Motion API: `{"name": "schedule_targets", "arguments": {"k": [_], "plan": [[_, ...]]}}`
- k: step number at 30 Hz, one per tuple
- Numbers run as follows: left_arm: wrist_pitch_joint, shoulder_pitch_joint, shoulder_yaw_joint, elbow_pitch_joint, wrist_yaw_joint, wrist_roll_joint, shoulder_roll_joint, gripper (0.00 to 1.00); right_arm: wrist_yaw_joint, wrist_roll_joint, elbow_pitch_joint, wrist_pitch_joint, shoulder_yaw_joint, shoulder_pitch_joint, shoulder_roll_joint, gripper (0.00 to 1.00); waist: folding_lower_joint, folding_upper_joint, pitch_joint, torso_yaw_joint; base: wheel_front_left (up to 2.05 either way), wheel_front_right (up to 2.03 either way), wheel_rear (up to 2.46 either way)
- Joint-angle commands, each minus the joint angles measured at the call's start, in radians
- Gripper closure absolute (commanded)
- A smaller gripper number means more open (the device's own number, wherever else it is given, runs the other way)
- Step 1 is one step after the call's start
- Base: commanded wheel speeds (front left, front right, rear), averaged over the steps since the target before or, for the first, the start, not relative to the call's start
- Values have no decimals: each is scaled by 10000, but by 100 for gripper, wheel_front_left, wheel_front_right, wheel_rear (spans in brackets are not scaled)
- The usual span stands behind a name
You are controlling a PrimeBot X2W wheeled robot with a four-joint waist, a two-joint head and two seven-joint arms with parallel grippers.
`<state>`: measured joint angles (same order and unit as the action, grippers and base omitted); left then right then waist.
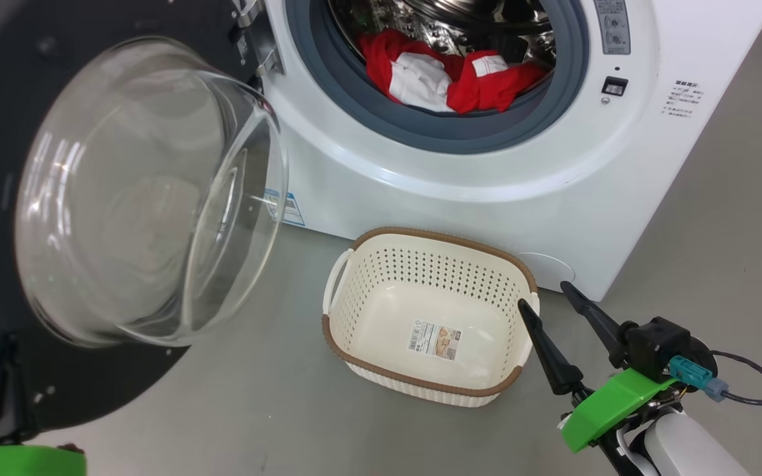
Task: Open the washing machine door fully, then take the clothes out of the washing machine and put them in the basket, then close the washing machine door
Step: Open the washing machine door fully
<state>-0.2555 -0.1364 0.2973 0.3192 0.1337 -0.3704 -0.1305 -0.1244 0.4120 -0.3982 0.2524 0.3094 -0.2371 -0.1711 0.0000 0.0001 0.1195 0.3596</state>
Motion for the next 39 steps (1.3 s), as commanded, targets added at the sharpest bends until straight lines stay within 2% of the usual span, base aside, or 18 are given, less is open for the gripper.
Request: {"name": "schedule_targets", "arguments": {"k": [1,10,25,39], "plan": [[-63,-494,640,-81,-31,80,-545,100,-63,-81,226,93,227,-282,-44,0,0,-1,29,-23,0,0,0],[-63,-1180,1387,831,-31,204,-1135,100,-63,-109,215,93,244,-379,-78,0,0,-1,152,-170,0,0,0],[-63,-2175,1665,2399,-31,292,-2112,100,-63,-158,198,93,303,-524,-95,0,0,-1,355,-408,0,0,0],[-63,-2348,1891,2932,-31,320,-2254,100,-63,-132,197,93,280,-499,-74,0,0,-1,234,-540,0,0,0]]}}
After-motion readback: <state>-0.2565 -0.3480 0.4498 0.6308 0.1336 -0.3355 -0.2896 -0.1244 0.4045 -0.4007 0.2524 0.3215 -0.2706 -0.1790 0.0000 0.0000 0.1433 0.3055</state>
